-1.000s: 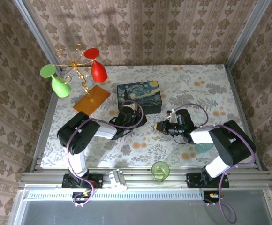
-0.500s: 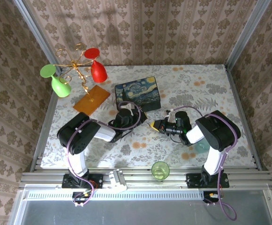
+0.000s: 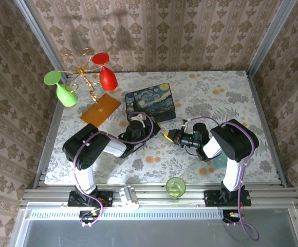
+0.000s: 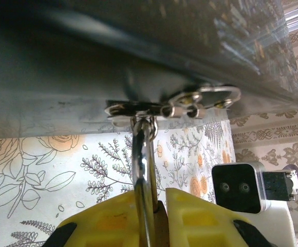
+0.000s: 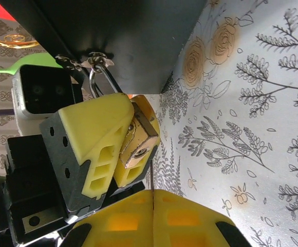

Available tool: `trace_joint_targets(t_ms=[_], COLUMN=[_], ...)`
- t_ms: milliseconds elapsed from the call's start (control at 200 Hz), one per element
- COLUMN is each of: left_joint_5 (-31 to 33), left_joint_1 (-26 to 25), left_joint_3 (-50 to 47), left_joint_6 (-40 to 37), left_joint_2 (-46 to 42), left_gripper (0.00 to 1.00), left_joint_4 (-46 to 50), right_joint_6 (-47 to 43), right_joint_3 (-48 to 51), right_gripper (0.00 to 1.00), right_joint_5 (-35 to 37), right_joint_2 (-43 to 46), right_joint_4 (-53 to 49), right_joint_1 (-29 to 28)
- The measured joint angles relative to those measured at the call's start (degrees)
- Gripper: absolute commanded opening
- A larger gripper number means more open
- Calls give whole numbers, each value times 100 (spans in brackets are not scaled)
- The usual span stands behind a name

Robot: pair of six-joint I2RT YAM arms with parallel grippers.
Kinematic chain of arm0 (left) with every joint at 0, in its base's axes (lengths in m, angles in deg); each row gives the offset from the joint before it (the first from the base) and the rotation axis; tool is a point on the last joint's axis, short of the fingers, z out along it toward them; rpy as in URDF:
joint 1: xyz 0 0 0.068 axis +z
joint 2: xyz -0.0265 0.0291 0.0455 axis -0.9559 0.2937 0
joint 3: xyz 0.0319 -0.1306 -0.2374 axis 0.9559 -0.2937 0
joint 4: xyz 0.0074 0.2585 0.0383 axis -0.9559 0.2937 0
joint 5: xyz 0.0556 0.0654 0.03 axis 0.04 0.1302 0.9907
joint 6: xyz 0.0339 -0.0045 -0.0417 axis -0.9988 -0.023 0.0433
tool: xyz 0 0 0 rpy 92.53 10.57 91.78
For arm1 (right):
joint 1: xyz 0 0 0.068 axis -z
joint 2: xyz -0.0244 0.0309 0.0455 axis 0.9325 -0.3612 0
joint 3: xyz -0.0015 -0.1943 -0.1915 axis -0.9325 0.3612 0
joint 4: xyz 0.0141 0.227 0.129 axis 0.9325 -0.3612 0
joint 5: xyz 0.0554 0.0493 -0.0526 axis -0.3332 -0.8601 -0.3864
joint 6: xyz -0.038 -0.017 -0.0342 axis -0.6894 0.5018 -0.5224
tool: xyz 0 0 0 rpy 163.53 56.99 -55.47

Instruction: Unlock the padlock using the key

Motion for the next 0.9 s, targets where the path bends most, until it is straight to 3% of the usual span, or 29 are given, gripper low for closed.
trace_joint_targets(t_ms=[895], left_joint_5=[20], left_joint_1=[114], left_joint_3=[-188], left_joint_6=[931], left_joint_2=[273], left_gripper=[0], left_joint_4=[-1139], right_joint_6=[240], right_joint_3=[-293], right_gripper=[0], right_joint_5=[26], right_joint_2=[9], right_joint_4=[44], right_joint_1=[-136])
